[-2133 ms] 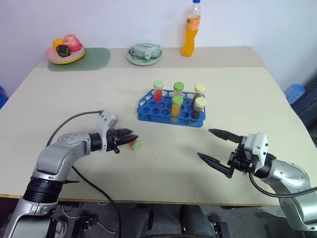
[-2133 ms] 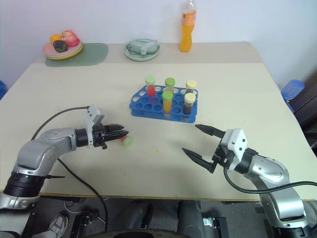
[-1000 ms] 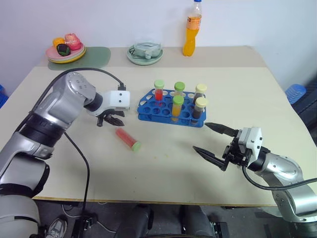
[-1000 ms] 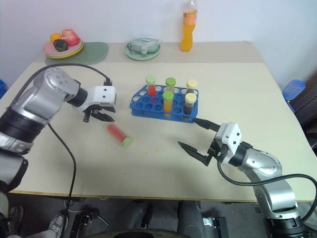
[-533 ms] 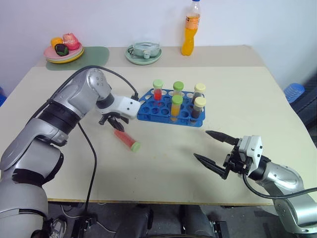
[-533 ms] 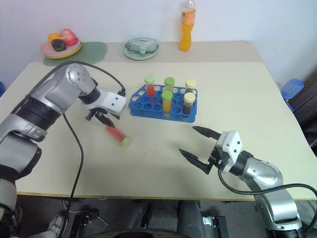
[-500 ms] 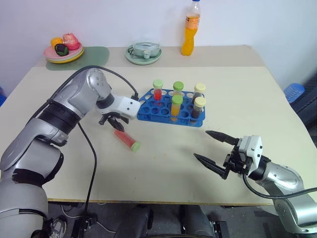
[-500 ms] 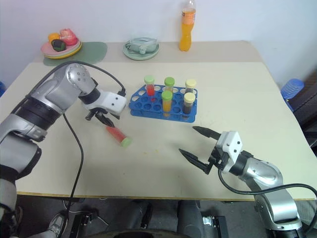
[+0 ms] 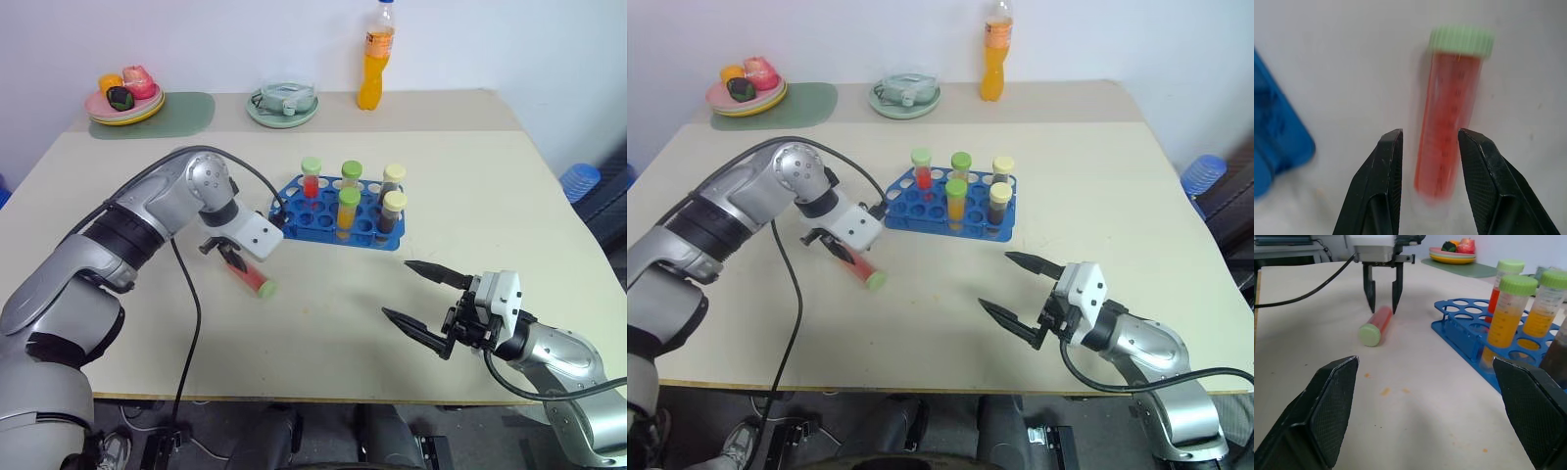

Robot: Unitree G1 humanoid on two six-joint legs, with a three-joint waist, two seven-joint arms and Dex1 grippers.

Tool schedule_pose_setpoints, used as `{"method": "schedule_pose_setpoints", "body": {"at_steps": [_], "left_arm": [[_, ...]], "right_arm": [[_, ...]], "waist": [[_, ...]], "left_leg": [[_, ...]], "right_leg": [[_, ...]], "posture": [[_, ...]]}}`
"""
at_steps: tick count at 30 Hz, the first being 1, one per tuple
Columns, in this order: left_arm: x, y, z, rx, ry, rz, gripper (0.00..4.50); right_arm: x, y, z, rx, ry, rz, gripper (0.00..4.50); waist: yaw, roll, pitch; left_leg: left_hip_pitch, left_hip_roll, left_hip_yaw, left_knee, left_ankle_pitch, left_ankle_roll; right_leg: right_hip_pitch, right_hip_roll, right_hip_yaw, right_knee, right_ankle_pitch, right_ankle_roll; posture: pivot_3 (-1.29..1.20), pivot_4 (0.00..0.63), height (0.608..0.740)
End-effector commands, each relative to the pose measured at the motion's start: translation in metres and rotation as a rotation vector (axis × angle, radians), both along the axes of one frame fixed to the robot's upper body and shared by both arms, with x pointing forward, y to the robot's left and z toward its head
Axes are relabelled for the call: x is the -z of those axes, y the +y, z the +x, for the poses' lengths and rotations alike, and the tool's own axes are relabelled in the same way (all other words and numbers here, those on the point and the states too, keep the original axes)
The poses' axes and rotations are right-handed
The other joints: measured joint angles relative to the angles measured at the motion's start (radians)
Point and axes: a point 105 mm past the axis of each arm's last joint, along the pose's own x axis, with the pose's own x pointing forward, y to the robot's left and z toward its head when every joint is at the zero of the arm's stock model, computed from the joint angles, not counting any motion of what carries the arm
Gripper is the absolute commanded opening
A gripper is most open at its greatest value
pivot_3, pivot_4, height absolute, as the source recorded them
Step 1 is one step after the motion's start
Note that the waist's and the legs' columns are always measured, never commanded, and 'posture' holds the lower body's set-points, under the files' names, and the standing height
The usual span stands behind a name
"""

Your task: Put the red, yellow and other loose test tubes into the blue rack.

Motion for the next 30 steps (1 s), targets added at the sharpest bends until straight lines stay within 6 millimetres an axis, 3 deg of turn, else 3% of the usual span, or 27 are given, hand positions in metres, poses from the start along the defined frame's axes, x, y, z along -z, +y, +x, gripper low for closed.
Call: {"method": "schedule_pose_setpoints", "body": {"at_steps": [1, 18, 30], "left_arm": [[-0.003, -0.001, -0.005, 0.007, 0.005, 0.014, 1.76], [0.012, -0.003, -0.015, 0.010, 0.049, 0.079, 1.76], [0.019, 0.005, -0.009, 0.036, 0.013, 0.136, 1.76]], "right_arm": [[-0.015, 0.004, -0.003, -0.019, -0.056, -0.004, 4.50], [-0.012, 0.004, -0.007, 0.003, -0.047, 0.004, 4.50], [-0.012, 0.005, -0.006, 0.013, -0.047, 0.009, 4.50]], "waist": [[-0.003, 0.000, 0.000], [-0.004, 0.000, 0.000], [-0.003, 0.000, 0.000]], "left_leg": [[0.000, 0.000, 0.000, 0.000, 0.000, 0.000], [0.000, 0.000, 0.000, 0.000, 0.000, 0.000], [0.000, 0.000, 0.000, 0.000, 0.000, 0.000]], "right_leg": [[0.000, 0.000, 0.000, 0.000, 0.000, 0.000], [0.000, 0.000, 0.000, 0.000, 0.000, 0.000], [0.000, 0.000, 0.000, 0.000, 0.000, 0.000]], "posture": [[0.00, 0.150, 0.740], [0.00, 0.150, 0.740], [0.00, 0.150, 0.740]]}}
